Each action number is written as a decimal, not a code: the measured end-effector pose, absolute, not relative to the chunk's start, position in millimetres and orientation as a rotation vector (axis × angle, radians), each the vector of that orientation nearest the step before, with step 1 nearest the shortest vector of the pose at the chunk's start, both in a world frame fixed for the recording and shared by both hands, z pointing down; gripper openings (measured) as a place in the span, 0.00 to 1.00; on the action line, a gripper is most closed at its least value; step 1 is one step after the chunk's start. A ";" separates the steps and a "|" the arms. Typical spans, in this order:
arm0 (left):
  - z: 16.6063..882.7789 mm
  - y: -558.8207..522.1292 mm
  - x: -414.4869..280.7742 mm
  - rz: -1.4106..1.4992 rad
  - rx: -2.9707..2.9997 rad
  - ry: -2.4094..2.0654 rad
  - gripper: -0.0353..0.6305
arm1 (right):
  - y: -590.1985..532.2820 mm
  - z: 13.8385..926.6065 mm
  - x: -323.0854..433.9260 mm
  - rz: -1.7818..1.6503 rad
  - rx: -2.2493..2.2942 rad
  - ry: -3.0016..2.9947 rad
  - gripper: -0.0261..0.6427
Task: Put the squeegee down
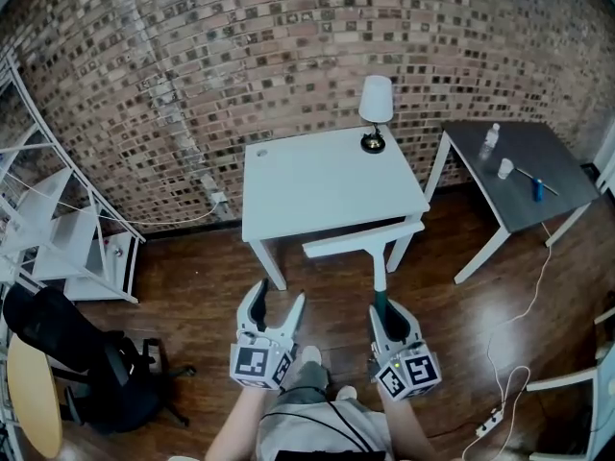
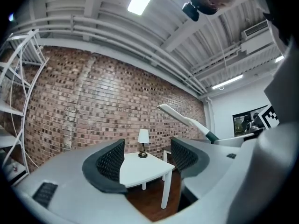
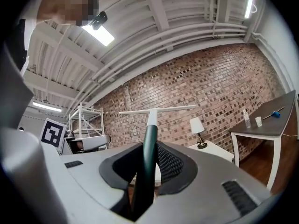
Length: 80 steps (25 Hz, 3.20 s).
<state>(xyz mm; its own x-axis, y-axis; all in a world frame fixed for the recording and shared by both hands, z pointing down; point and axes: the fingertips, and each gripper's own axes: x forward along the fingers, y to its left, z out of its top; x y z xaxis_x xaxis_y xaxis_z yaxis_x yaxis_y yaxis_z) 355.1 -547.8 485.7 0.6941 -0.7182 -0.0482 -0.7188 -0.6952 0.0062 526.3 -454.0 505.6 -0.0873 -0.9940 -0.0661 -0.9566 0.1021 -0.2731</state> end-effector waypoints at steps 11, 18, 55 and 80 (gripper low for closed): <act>505.4 -711.8 416.2 0.116 -2.882 1.140 0.51 | -611.5 507.5 593.8 -0.123 -2.056 2.136 0.21; 508.9 -809.9 433.3 0.130 -2.898 1.104 0.51 | -720.7 513.9 600.5 -0.184 -2.064 2.160 0.21; 600.7 -1111.1 516.2 -0.238 -2.881 1.546 0.51 | -1185.0 812.5 730.0 -0.981 -2.114 2.309 0.21; 557.2 -1144.2 477.2 -0.121 -2.863 1.464 0.51 | -1194.4 668.4 692.0 -0.467 -1.939 2.540 0.63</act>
